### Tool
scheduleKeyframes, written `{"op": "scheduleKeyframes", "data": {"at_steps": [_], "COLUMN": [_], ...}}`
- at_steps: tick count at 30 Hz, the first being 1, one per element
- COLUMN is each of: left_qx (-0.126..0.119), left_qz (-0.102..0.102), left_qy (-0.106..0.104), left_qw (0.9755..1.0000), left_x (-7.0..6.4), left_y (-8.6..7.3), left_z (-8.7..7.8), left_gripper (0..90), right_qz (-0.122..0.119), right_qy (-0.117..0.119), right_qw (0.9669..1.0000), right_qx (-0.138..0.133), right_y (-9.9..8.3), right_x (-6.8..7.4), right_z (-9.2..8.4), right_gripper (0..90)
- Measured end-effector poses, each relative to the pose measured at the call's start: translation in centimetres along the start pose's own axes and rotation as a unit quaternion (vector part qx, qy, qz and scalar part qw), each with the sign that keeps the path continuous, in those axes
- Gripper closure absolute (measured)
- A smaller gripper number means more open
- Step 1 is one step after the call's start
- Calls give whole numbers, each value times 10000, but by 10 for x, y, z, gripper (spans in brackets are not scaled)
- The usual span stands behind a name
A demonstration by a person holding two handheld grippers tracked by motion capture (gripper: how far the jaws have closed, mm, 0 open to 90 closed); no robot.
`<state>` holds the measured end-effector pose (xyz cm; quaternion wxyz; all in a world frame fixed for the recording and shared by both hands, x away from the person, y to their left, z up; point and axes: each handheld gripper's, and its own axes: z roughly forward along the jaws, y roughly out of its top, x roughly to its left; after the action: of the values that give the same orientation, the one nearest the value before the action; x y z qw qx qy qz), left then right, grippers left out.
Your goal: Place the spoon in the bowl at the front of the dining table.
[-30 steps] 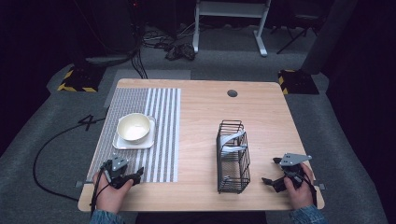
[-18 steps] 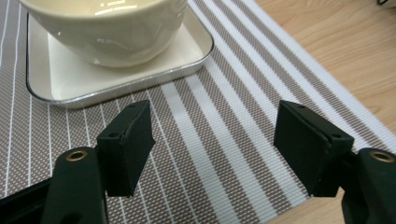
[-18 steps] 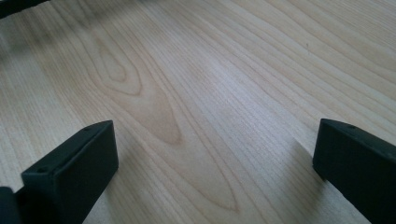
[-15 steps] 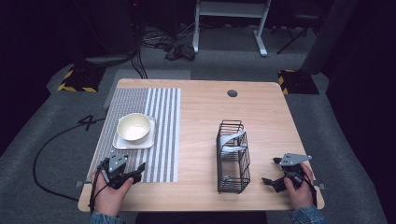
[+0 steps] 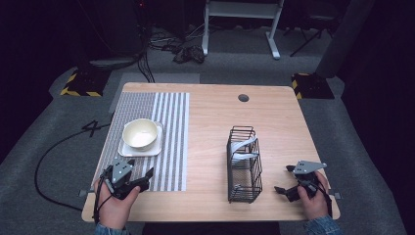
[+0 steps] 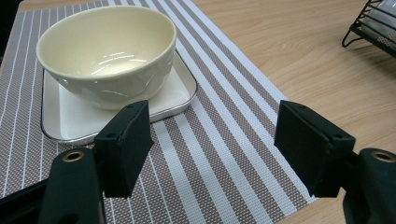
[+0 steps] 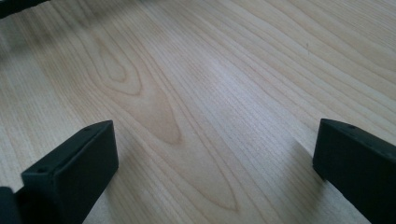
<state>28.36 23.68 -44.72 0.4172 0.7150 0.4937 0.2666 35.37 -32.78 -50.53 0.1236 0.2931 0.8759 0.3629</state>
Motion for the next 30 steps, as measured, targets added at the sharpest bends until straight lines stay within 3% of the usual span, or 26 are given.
{"op": "scheduleKeyframes", "data": {"at_steps": [17, 30], "left_qx": [-232, -320], "left_qz": [85, 314], "left_qy": [-25, -348], "left_qw": [9997, 9984], "left_x": [-9, -26], "left_y": [12, 29], "left_z": [-6, 3], "left_gripper": [273, 272], "right_qz": [-1, -6], "right_qy": [-1, -10], "right_qw": [10000, 10000], "right_qx": [0, -3], "right_y": [0, 0], "right_x": [0, 0], "right_z": [0, 0], "right_gripper": [0, 2]}}
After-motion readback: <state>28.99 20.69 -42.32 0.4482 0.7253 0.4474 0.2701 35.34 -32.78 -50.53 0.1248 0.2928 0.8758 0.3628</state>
